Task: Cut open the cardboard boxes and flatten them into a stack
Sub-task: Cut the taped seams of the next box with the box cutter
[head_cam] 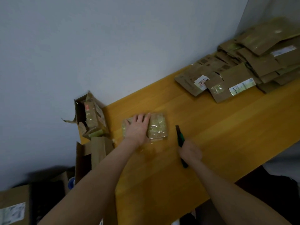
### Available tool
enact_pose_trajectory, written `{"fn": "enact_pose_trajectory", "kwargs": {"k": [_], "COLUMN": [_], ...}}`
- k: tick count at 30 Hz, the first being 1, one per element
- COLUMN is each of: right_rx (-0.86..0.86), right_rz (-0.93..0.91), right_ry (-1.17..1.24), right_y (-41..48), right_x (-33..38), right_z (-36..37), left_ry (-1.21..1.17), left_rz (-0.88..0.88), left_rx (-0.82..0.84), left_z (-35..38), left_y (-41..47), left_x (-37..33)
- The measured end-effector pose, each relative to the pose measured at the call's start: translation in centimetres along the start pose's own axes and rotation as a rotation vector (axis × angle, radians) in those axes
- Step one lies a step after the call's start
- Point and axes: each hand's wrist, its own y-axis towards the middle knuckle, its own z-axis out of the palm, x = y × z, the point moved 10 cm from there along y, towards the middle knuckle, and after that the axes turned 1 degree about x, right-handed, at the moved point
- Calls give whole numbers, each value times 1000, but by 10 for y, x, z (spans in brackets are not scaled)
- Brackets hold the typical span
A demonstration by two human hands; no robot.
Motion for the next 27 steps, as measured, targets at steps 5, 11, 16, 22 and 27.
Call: {"fn": "enact_pose_trajectory", "kwargs": {"k": [5,11,16,22,27], "right_rx": [-1,-57,-42,-19,6], "right_rz": [-223,-397,-459,-478,-488], "right_ry": [374,126,118,81,35], "right_y": [-16,-42,-51,-52,-50], "right_x": [35,48,46,50,53], "right_z": [-43,-72,-81,-84,-87], "left_ry": [-25,-59,-60,-63,-59], "left_rz": [1,-25,-30,-31,-24], "left_rx": [32,76,65,72,74], "left_z": [1,-2,-3,0,-1], "left_y": [-10,-9,-8,-9,-7], "left_x": [-2,-3,-2,-4,-5]}}
